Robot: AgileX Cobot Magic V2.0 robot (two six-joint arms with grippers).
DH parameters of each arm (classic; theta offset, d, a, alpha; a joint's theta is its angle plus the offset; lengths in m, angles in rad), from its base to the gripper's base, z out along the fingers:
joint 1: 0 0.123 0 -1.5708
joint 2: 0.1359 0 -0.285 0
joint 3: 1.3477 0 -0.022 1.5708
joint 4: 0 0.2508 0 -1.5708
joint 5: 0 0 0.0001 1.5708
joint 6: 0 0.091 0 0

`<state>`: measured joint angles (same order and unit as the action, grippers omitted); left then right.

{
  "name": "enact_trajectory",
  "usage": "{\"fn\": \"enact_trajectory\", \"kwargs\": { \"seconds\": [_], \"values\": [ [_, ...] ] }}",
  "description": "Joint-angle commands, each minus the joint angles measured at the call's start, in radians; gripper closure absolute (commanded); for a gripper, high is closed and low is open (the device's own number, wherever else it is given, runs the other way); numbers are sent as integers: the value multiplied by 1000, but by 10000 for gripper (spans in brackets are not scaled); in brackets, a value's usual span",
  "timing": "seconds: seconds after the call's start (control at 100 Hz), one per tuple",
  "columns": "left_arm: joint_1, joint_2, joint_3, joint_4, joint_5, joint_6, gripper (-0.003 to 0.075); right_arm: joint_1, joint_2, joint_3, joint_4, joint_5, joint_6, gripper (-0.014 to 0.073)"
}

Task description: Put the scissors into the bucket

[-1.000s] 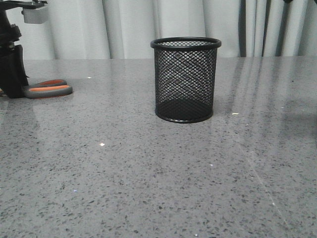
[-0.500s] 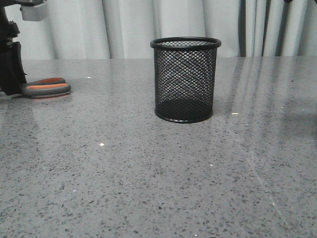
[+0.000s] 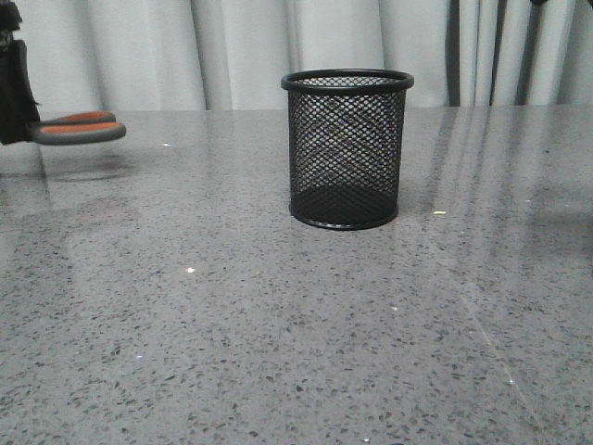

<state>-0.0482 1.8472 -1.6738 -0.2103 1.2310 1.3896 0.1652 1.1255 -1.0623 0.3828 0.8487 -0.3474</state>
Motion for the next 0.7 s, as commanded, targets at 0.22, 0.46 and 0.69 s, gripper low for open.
{"fn": "enact_trajectory", "kwargs": {
  "seconds": [0.22, 0.46, 0.69],
  "values": [
    [-4, -173, -25, -22, 46, -7, 722, 0, -14, -36, 23, -66, -8, 169],
    [-4, -276, -25, -22, 46, -7, 722, 0, -14, -36, 76, -89, -8, 169],
    [-4, -361, -25, -69, 46, -7, 722, 0, -16, -56, 184, -98, -28, 169]
  ]
}}
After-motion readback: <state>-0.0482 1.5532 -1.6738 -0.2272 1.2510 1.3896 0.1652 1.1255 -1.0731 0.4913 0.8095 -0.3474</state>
